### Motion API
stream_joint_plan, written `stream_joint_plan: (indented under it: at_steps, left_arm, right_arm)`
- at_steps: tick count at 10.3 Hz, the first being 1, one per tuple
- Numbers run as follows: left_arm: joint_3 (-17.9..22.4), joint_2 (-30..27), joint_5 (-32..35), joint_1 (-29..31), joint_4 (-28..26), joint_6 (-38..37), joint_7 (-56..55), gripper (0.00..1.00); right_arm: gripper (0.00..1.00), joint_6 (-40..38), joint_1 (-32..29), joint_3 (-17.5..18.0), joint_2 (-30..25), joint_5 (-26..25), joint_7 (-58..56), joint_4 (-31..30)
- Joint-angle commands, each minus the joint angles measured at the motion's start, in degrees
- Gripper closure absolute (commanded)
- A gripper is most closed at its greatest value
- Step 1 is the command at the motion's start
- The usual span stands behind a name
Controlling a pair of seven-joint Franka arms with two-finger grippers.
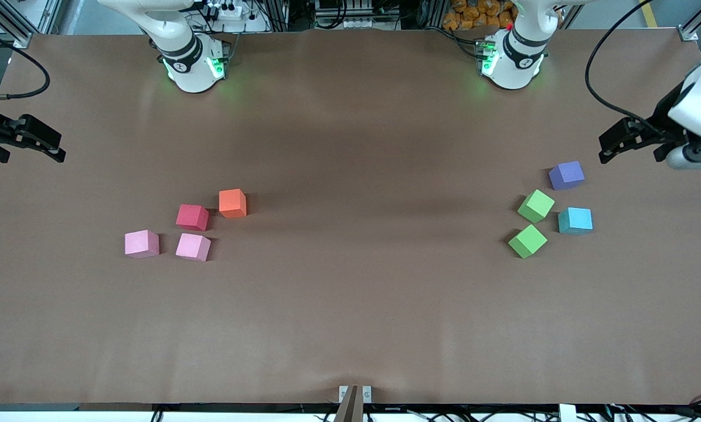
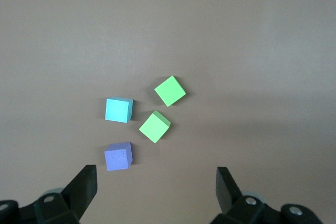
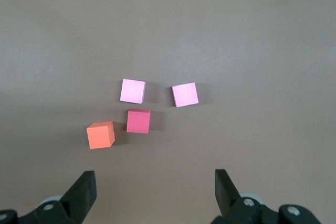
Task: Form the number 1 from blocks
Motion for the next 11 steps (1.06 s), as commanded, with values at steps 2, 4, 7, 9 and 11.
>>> stream_joint_plan:
  at_steps: [2, 4, 7, 9, 11]
  left_arm:
    - [-0.2, 3.8, -3.1, 3.5, 0.0, -0.5, 0.1, 0.0]
    - [-0.2, 6.6, -3.0, 3.2, -0.4, 0.2, -0.1, 0.0]
    - [-0.6, 12.0, -2.8, 2.6, -1.0, 4.5, -0.7, 0.0]
    - [-0.7, 15.6, -2.5, 0.5, -2.2, 8.7, -2.8, 0.0]
    - [-0.7, 18.2, -2.0, -0.1, -4.1, 11.7, -4.3, 0.0]
  right_arm:
    - [0.0, -0.9, 0.1, -0.1, 1.0, -0.1, 0.0, 1.9]
    - [0.0, -0.9, 0.1, -0.1, 1.0, -0.1, 0.1, 1.8]
    - [0.0, -0.9, 0.1, -0.1, 1.0, -0.1, 0.1, 1.8]
    - [0.0, -0.8, 0.1, -0.1, 1.0, -0.1, 0.2, 1.8]
    - [0.0, -0.5, -0.1, -0.1, 1.2, -0.1, 0.2, 1.8]
